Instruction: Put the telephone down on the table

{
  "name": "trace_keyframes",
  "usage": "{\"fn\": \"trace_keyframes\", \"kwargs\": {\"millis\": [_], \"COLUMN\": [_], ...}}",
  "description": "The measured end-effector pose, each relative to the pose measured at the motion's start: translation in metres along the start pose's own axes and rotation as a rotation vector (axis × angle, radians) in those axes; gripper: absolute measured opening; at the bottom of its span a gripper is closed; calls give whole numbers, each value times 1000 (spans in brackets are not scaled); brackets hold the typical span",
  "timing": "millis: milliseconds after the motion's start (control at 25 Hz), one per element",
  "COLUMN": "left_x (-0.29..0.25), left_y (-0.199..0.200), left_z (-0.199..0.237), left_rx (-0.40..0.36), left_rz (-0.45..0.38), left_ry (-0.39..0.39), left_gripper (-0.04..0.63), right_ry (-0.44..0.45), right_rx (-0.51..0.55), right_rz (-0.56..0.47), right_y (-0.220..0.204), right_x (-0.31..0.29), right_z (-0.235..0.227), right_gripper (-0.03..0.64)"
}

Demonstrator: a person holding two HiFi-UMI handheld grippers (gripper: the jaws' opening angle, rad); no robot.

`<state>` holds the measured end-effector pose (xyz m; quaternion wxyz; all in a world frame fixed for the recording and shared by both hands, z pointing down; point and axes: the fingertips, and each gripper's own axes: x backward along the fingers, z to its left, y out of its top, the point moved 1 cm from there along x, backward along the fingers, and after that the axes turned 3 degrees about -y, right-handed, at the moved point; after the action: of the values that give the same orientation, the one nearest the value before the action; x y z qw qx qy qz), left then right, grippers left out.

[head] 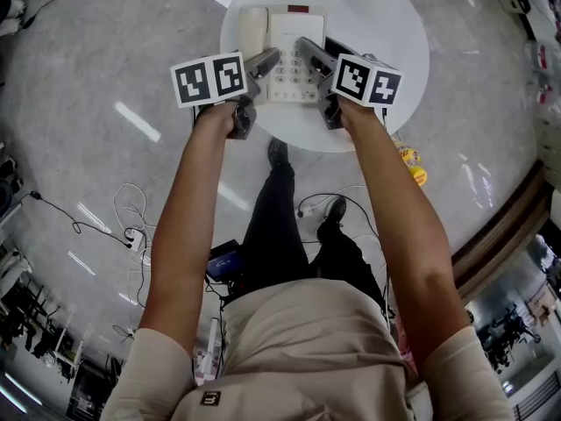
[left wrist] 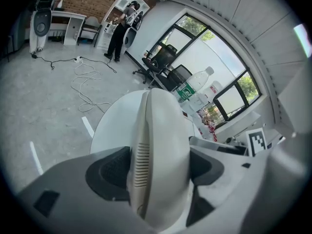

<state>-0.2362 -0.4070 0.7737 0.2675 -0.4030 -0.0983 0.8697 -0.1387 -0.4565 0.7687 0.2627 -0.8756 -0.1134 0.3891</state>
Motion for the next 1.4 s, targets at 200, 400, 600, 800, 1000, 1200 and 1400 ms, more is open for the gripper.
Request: {"fn": "trace_keyframes", "kwargs": {"millis": [200,400,600,800,1000,1200,1400], "left_x": [6,21,52,111,174,235,287], "left_y": [5,16,32,57,81,82,72], "left_z": [-4,-14,-41,-90,-153,-221,-283], "left_rx": [-66,-104,-154,-227,-331,-422,-531], "left_rz": [-42,-92,-158,-278,-430,-535,-616], "left_ry": [54,90,100,83,34,-39,-75], "left_gripper": [325,325,325,325,310,254,188], "right_ry": [-90,-180,-189,-119,22,135,205], "right_rx": [88,115,148,182,286,396,530], "right_rz": [35,29,-42,-132,-252,-322,-347], "right_y": [3,12,37,72,117,136,134], "right_x": [7,25,56,99,157,232,306], "right_z": [2,-1,19,67,137,196,233], "right_gripper": [201,202,172,62,-6,-6,-8]}}
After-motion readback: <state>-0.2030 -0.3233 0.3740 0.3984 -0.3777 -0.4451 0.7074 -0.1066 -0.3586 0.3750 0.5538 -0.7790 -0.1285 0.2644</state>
